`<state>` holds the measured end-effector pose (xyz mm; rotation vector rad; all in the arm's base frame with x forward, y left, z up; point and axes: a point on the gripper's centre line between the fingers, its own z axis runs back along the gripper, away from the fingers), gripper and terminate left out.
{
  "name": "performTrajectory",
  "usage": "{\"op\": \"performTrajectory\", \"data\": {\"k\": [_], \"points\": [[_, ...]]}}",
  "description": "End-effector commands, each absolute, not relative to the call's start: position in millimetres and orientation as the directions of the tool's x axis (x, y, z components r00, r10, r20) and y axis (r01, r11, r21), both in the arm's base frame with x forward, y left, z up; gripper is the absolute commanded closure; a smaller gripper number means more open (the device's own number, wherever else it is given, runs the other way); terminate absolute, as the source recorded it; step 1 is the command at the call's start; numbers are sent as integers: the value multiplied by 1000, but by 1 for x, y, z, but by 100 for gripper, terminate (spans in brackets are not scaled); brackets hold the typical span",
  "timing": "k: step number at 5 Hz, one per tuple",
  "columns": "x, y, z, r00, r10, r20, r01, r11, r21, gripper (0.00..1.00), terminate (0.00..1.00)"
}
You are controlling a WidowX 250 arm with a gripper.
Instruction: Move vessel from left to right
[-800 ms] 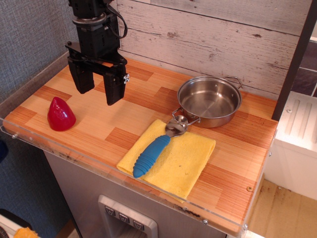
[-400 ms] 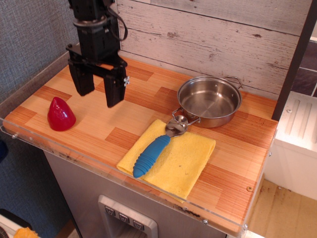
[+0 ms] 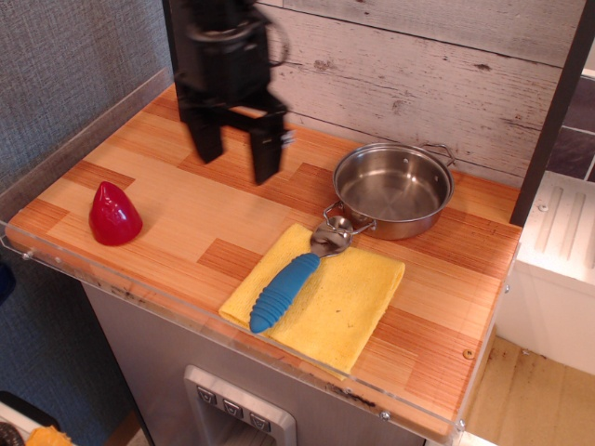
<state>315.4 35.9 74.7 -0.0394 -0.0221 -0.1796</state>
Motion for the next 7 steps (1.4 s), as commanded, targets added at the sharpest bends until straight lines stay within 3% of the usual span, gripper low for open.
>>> {"op": "performTrajectory", "data": {"k": [1,3,6,7], "points": [[358,12,90,982,-153,114,158,987,-41,0,0],[374,0,59,986,-152,72,154,988,-31,0,0],[388,-27,31,980,-184,80,182,983,35,0,0],[389,-29,24,980,-186,75,184,982,35,100,0]]}}
